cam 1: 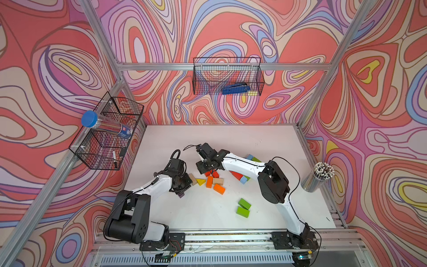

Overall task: Assemble a heart with building blocks
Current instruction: Pick up the building block from the center of the board, then assemble the building block at the center of the board.

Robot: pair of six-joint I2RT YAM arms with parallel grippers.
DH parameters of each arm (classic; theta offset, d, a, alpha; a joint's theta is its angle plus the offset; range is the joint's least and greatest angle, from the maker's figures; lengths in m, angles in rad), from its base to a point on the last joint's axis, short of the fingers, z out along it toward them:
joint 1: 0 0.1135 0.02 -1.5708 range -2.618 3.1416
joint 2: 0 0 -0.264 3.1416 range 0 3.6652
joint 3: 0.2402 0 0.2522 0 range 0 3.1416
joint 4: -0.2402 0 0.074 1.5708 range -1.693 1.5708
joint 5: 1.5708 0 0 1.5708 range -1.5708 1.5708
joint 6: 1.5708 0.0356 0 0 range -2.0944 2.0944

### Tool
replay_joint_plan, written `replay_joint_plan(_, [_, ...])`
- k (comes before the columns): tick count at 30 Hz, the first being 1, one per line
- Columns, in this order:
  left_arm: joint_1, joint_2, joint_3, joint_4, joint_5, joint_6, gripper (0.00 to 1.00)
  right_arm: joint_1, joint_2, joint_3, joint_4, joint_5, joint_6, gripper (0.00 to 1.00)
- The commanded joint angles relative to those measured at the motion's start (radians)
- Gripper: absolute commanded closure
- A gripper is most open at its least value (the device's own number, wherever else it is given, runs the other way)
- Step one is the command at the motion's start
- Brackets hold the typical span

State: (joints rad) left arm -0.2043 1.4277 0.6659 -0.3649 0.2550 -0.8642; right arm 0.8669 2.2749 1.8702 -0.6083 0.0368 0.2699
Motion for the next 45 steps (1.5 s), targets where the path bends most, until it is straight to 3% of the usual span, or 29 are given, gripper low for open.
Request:
replay_joint_plan(1, [-0.006,0.014,0.016,0.021,0.004,0.002,0.86,-0.006,0.034,0.019,-0.041,0.017,-0.031,0.38])
replay_joint_plan(6, [-0.006,0.026,0.017,0.036,0.01,-0.003,0.86,-0.014,0.049,0.021,-0.042,0.005,-0.043,0.45])
replay_joint_plan(13, [-0.01,0.048,0.018,0.058,0.019,-0.011,0.86,-0.02,0.029,-0.021,-0.032,0.005,-0.064,0.65])
replay_joint_plan(18, [-0.015,0.058,0.029,0.06,0.02,-0.012,0.86,-0.019,-0.022,-0.088,-0.014,-0.004,-0.093,0.7])
replay_joint_plan(28, [-0.017,0.058,0.031,0.055,0.016,-0.013,0.86,-0.019,-0.144,-0.263,0.013,-0.049,-0.133,0.72])
replay_joint_plan(45, [-0.017,0.05,0.028,0.049,0.006,-0.022,0.86,-0.02,-0.313,-0.477,0.059,-0.269,-0.205,0.7])
